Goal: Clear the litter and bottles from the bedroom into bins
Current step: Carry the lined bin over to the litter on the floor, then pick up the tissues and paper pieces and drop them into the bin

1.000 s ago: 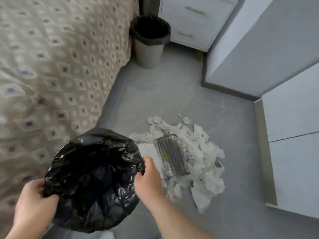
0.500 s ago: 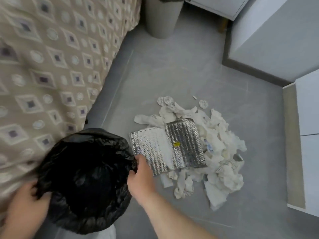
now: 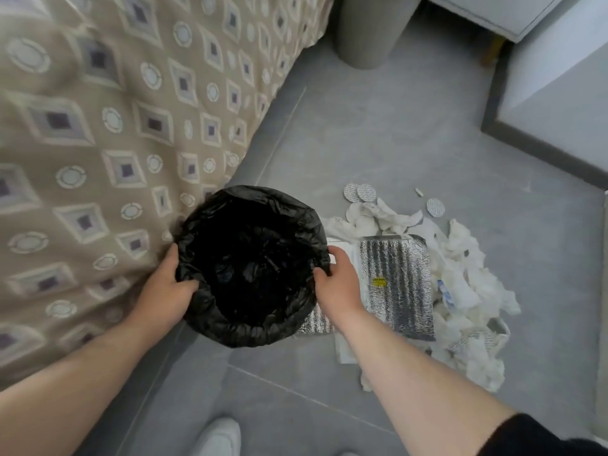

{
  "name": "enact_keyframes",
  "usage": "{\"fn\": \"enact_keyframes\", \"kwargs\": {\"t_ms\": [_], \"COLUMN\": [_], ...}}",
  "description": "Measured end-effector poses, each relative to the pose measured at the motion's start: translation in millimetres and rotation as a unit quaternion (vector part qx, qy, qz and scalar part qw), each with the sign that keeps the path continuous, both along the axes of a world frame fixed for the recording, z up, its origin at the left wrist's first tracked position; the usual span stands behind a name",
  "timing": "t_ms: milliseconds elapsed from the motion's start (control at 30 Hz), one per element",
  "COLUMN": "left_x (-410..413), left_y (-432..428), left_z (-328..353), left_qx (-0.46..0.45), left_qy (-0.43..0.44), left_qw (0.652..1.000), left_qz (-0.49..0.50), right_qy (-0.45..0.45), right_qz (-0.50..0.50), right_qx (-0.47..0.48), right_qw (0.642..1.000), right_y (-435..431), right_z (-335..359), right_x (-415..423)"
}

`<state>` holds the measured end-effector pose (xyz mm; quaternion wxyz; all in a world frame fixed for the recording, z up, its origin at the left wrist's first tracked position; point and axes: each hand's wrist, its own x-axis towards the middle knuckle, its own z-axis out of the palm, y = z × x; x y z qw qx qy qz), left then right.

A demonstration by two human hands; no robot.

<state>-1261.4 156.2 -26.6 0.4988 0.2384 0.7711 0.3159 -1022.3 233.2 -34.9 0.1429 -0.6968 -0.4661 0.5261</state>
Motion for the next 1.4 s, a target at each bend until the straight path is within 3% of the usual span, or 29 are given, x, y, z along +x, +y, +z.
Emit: {"fn": "enact_keyframes", "kwargs": {"t_ms": [67, 167, 200, 333, 433, 700, 867, 1167, 1400], "left_x": [-4, 5, 8, 16, 17, 6, 26, 168, 262], "left_y": [-2, -8, -12, -9, -2, 10, 4, -8, 4], "left_z": [0, 17, 16, 27, 27, 22, 55, 100, 57], "left_qx": [-0.017, -0.016, -0.006, -0.003, 0.017, 0.01, 0.037, 0.011, -0.002], "left_qy": [0.065, 0.264, 0.268, 0.108, 0.064, 0.065, 0.221, 0.144, 0.085], "left_qw": [0.996, 0.95, 0.945, 0.986, 0.995, 0.993, 0.961, 0.955, 0.952], "left_qz": [-0.055, -0.165, -0.185, -0.125, -0.069, -0.098, -0.161, -0.26, -0.294], "right_qy": [-0.011, -0.09, -0.115, -0.1, -0.101, -0.1, -0.082, -0.086, -0.098], "right_qz": [0.028, 0.16, 0.21, 0.262, 0.246, 0.239, 0.15, 0.068, 0.032], "right_qx": [0.029, 0.057, 0.06, 0.05, 0.044, 0.033, 0.028, -0.04, -0.02], "right_qw": [0.999, 0.981, 0.969, 0.959, 0.963, 0.965, 0.985, 0.993, 0.995], "right_y": [4, 5, 4, 0, -1, -5, -15, -56, -68], "right_z": [5, 16, 19, 22, 22, 21, 48, 72, 55], "right_x": [3, 8, 9, 7, 5, 9, 32, 168, 286]}}
